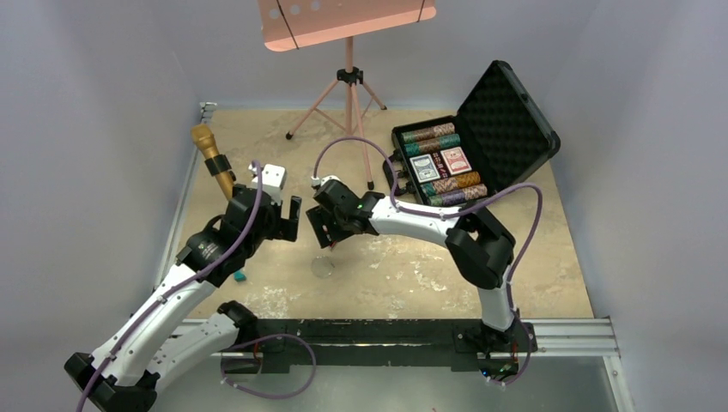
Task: Pack up texas hold em set
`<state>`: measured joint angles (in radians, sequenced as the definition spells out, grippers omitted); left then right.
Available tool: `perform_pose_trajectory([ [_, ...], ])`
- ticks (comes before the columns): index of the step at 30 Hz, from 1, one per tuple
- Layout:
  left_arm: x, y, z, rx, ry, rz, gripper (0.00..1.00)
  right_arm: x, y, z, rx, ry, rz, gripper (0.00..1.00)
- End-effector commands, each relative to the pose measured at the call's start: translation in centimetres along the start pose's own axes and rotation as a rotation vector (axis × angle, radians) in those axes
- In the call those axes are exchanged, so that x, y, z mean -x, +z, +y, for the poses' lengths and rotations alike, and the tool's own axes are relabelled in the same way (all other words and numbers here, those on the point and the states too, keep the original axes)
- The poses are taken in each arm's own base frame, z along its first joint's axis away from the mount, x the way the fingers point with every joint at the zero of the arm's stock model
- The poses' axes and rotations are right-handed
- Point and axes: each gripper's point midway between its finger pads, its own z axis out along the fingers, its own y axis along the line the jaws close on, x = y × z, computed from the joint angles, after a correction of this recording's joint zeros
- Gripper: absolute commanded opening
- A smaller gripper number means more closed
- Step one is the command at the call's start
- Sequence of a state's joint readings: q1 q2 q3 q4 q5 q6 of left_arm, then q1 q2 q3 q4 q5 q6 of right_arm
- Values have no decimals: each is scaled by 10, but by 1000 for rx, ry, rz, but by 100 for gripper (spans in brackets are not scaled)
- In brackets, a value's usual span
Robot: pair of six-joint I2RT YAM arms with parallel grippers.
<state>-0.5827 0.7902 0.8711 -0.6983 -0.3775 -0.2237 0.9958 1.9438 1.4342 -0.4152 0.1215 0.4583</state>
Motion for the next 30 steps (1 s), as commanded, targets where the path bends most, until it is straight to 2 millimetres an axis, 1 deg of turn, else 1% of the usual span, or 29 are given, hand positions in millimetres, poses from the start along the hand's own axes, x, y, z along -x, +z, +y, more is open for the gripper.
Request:
perform_pose_trajectory([
  [1, 16, -6, 3, 4, -10, -60, 99, 11, 3, 0, -46, 29, 4, 80],
  [3, 16, -7, 4, 4, -10, -62, 99, 13, 8, 0, -55, 33, 6, 81],
  [11, 16, -7, 3, -1, -8, -62, 99, 11, 23, -4, -95, 49, 24, 82],
  [18, 16, -7, 3, -2, -9, -62, 99, 14, 29, -8, -120, 60, 17, 81],
  [30, 16, -7, 3, -3, -8, -62, 99, 13, 38, -15, -139, 59, 22, 80],
])
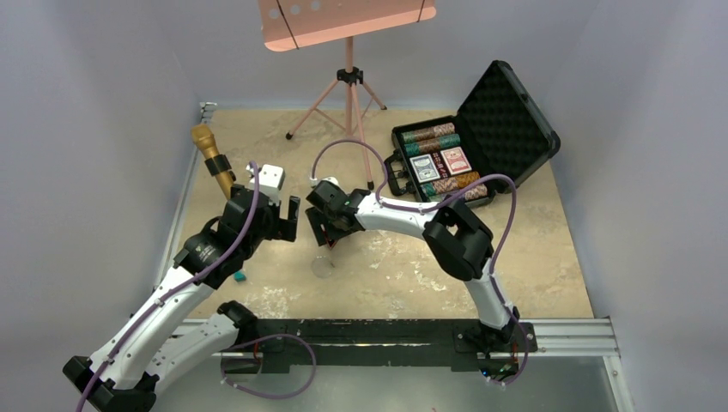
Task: Pack up texas hold em set
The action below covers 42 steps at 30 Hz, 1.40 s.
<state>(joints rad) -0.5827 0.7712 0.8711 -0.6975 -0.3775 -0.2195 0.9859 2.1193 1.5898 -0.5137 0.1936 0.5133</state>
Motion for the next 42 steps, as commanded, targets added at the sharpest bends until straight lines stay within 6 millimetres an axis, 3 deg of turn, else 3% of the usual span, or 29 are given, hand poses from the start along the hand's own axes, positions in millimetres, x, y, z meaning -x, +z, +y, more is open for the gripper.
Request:
perform_pose_trajectory([
  [1, 13, -3, 2, 0, -4, -44, 99, 17, -1, -1, -18, 18, -46, 80],
  [17, 13, -3, 1, -1, -3, -45, 99, 10, 9, -4, -35, -3, -27, 74],
  [31, 13, -4, 1, -3, -3, -43, 99, 5, 11, -14, -86, -24, -12, 59],
  [35, 13, -4, 1, -3, -3, -45, 99, 11, 1, -14, -80, -16, -34, 50],
  [42, 14, -4, 1, -2, -5, -48, 99, 29, -35, -20, -71, -18, -100, 40],
])
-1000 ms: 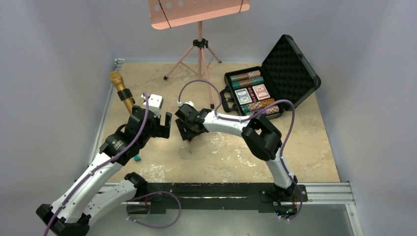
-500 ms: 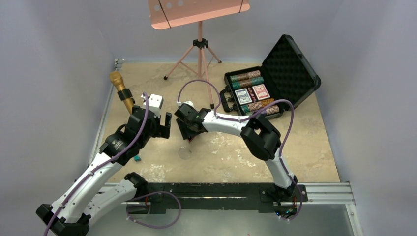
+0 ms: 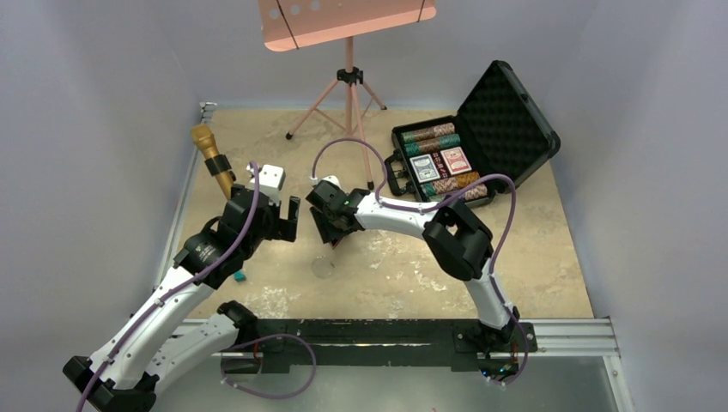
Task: Pack up texas hold em set
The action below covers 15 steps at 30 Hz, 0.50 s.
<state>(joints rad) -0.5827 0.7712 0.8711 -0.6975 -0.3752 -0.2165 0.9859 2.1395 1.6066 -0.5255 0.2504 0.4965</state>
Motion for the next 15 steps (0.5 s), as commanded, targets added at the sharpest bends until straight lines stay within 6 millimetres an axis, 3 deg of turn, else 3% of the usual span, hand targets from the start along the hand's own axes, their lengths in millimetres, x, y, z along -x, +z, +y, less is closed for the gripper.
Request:
perform_pose_trajectory([
  [1, 14, -4, 2, -1, -7, -48, 99, 29, -45, -16, -16, 4, -94, 39],
  [5, 14, -4, 2, 0, -8, -49, 99, 40, -74, -40, -25, 30, -136, 38],
  [8, 14, -4, 2, 0, -9, -49, 99, 51, -97, -73, -44, 51, -174, 38],
  [15, 15, -6, 2, -3, -10, -59, 99, 90, -134, -199, -168, 67, -258, 38],
])
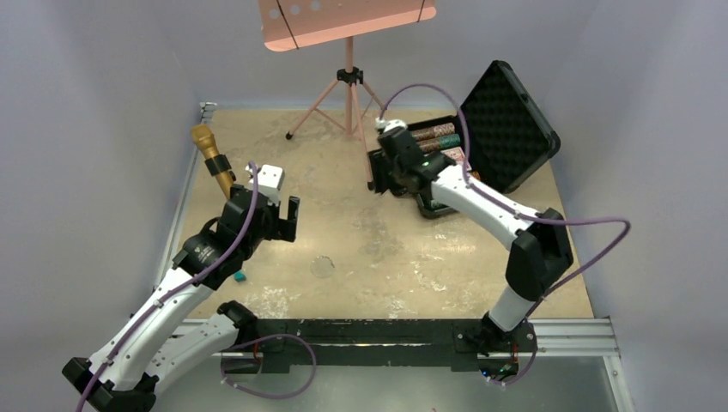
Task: Pack up texas hold em set
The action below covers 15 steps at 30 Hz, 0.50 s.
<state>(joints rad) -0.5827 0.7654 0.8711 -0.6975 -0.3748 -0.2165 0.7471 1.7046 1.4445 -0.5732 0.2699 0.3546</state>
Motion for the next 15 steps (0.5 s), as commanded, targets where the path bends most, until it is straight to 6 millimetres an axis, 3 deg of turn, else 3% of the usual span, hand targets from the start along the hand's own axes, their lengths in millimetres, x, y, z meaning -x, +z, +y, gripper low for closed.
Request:
perform_pose_trajectory([
  [1, 15, -5, 2, -1, -9, -57, 99, 37, -7, -87, -106, -50, -55, 38],
  [4, 15, -6, 2, -2, -9, -58, 99, 55, 3, -128, -130, -73, -69, 38],
  [9, 16, -7, 2, -6, -13, -65, 99, 66, 42, -193, -206, -105, -11, 37],
  [12, 16, -8, 2, -8, -13, -66, 99, 74, 56, -221, -216, -109, 1, 37],
  [15, 16, -8, 2, -8, -13, -65, 99, 70, 68, -242, -236, -163, 45, 37],
])
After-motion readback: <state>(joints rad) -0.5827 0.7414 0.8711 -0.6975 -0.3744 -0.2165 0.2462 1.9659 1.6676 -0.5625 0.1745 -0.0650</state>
